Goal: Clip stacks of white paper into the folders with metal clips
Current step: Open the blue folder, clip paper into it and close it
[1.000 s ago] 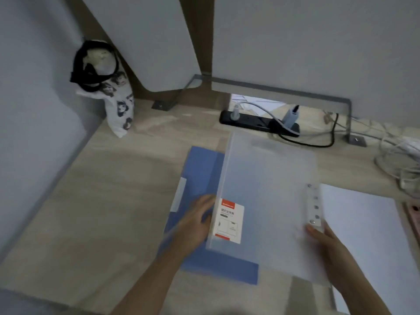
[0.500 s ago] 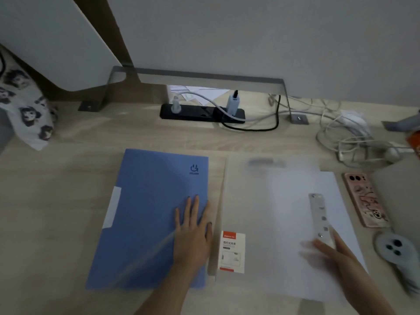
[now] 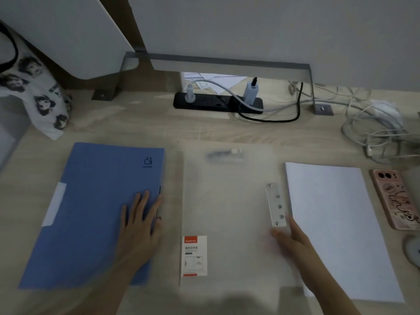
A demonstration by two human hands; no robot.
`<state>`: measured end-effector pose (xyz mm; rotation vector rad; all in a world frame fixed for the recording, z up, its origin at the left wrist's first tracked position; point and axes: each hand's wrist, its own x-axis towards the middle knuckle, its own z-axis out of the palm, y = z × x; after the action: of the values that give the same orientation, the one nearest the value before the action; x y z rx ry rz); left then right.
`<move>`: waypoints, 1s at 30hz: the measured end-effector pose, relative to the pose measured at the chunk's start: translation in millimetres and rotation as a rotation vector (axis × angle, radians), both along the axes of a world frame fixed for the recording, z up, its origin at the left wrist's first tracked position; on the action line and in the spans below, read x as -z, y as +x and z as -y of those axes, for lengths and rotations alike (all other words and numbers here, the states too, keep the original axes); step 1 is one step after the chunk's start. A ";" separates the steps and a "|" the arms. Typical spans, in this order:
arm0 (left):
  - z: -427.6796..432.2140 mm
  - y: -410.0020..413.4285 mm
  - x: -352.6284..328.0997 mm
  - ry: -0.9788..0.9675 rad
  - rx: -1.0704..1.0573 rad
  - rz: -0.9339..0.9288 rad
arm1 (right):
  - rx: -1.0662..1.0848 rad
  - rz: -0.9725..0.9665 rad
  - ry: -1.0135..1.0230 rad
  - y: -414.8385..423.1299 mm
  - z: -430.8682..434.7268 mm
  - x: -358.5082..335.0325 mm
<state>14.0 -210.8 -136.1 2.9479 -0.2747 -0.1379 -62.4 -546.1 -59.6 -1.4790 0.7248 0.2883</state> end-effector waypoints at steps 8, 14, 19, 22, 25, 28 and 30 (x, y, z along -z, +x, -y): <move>-4.1 -3.4 -10.4 -0.111 -0.007 0.021 | 0.049 0.019 -0.095 0.2 -28.3 7.4; 64.7 -31.5 -45.5 -0.586 -0.139 -0.472 | -0.031 0.093 -0.334 1.7 -36.7 -1.1; 70.7 -21.1 -59.0 -0.817 -0.286 -0.637 | 0.111 0.133 -0.182 -2.8 -39.6 -44.8; 62.9 -0.4 -84.7 -0.983 -0.364 -0.790 | 0.157 0.267 -0.023 -0.4 -51.2 -85.8; 51.7 13.1 -117.2 -1.103 -0.308 -0.869 | -0.009 0.328 0.049 7.4 -75.0 -109.7; 38.7 20.1 -148.7 -1.171 -0.157 -0.858 | -0.219 0.335 0.020 22.3 -108.9 -118.1; 28.9 23.4 -160.1 -1.214 -0.134 -0.832 | -0.329 0.350 0.032 32.2 -133.5 -118.7</move>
<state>37.5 -239.7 24.0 1.5238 0.0010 -0.8021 -30.3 -412.7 59.0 -1.5647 0.1948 0.2786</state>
